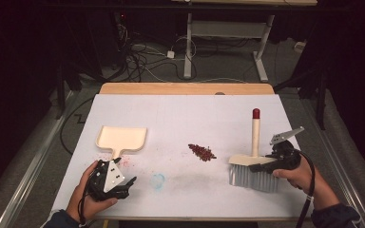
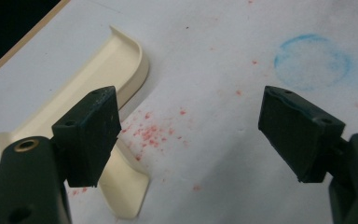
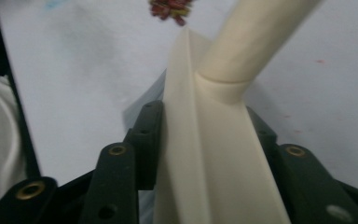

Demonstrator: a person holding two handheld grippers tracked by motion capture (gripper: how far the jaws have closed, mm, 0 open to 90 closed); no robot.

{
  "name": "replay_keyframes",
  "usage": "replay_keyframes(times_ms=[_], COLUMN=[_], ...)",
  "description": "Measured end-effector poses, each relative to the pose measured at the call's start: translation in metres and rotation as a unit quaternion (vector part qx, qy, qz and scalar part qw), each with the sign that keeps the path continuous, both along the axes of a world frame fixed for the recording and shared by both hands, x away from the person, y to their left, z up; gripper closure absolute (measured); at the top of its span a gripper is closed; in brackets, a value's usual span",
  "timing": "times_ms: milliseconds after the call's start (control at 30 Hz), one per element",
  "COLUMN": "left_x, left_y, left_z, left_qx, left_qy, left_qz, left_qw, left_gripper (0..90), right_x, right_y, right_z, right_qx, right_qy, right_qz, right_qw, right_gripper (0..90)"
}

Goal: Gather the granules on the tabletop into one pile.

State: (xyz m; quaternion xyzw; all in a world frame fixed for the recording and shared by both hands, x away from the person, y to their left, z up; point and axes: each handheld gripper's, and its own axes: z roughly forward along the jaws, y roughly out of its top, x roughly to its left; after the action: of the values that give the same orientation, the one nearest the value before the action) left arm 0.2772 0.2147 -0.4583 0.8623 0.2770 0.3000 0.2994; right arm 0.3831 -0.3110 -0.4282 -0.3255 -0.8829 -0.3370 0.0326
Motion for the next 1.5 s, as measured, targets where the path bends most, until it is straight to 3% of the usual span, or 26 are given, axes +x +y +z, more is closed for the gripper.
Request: replay_keyframes(times_ms=[33,100,167,233,267,333,367,400,467,633,767,900,1000,1067,1100,1167,1233,1267,1333,1367,1467,1500], left_x=[0.001,0.003,0.004,0.004,0.004,0.003,0.003,0.003,0.003,0.003,0.002,0.002,0.002,0.002,0.002,0.002,0.002,0.002,0.002,0.001,0.0,0.0], left_y=[-0.001,-0.002,-0.004,-0.006,-0.006,-0.007,-0.007,-0.007,-0.007,-0.007,-0.007,-0.007,-0.007,-0.007,-0.007,-0.006,-0.005,-0.004,-0.004,-0.004,-0.004,-0.004], left_z=[0.0,-0.001,-0.001,-0.002,-0.002,-0.003,-0.003,-0.002,-0.002,-0.003,-0.002,-0.002,-0.001,-0.001,0.0,0.001,0.002,0.002,0.003,0.003,0.003,0.003], left_qx=[0.001,0.001,0.002,0.004,0.006,0.007,0.007,0.008,0.009,0.011,0.011,0.011,0.008,0.007,0.006,0.0,-0.005,-0.007,-0.009,-0.01,-0.011,-0.01], left_qy=[0.002,0.004,0.006,0.006,0.007,0.008,0.008,0.008,0.008,0.009,0.007,0.006,0.004,0.002,0.0,-0.004,-0.008,-0.01,-0.013,-0.014,-0.015,-0.016], left_qz=[-0.002,-0.004,-0.007,-0.011,-0.013,-0.014,-0.014,-0.014,-0.014,-0.017,-0.018,-0.017,-0.017,-0.016,-0.014,-0.013,-0.01,-0.01,-0.009,-0.009,-0.009,-0.01], left_qw=[1.0,1.0,1.0,0.9999,0.9999,0.9998,0.9998,0.9998,0.9998,0.9998,0.9998,0.9998,0.9998,0.9998,0.9999,0.9999,0.9999,0.9999,0.9998,0.9998,0.9998,0.9998], left_gripper=[20.1,20.1,20.1,20.0,20.1,20.1,20.1,20.1,20.0,20.1,20.1,20.1,20.0,20.1,20.1,20.0,20.0,20.0,20.0,20.0,20.0,20.0], right_x=[0.007,0.019,0.031,0.041,0.044,0.051,0.053,0.055,0.057,0.059,0.059,0.056,0.047,0.035,0.027,0.007,-0.015,-0.026,-0.046,-0.055,-0.079,-0.086], right_y=[-0.001,-0.005,-0.008,-0.012,-0.014,-0.018,-0.018,-0.016,-0.009,0.001,0.002,0.003,0.001,-0.001,0.0,0.001,0.006,0.009,0.017,0.021,0.027,0.03], right_z=[-0.001,-0.001,-0.001,-0.003,-0.003,-0.002,-0.001,-0.002,-0.005,-0.014,-0.018,-0.016,-0.008,0.001,0.005,0.015,0.02,0.021,0.022,0.022,0.021,0.018], right_qx=[-0.005,0.01,-0.021,-0.052,-0.062,-0.048,-0.048,-0.064,-0.105,-0.125,-0.119,-0.127,-0.114,-0.102,-0.09,-0.051,-0.005,0.006,0.01,0.015,0.045,0.04], right_qy=[0.006,0.009,0.003,-0.013,-0.022,-0.028,-0.032,-0.046,-0.069,-0.09,-0.093,-0.098,-0.119,-0.151,-0.165,-0.211,-0.238,-0.257,-0.287,-0.298,-0.326,-0.34], right_qz=[-0.001,-0.005,-0.015,-0.039,-0.049,-0.071,-0.084,-0.097,-0.133,-0.162,-0.166,-0.172,-0.185,-0.2,-0.201,-0.202,-0.191,-0.186,-0.173,-0.163,-0.15,-0.146], right_qw=[1.0,0.9999,0.9997,0.9978,0.9966,0.9959,0.9948,0.9921,0.9832,0.9746,0.9745,0.972,0.9689,0.9626,0.9613,0.955,0.9523,0.9485,0.9421,0.9404,0.9322,0.9281], right_gripper=[53.8,48.6,40.9,47.2,44.0,47.6,50.3,52.3,56.5,63.9,61.8,55.7,52.5,47.2,45.5,42.0,36.9,35.7,33.3,33.4,32.0,30.5])
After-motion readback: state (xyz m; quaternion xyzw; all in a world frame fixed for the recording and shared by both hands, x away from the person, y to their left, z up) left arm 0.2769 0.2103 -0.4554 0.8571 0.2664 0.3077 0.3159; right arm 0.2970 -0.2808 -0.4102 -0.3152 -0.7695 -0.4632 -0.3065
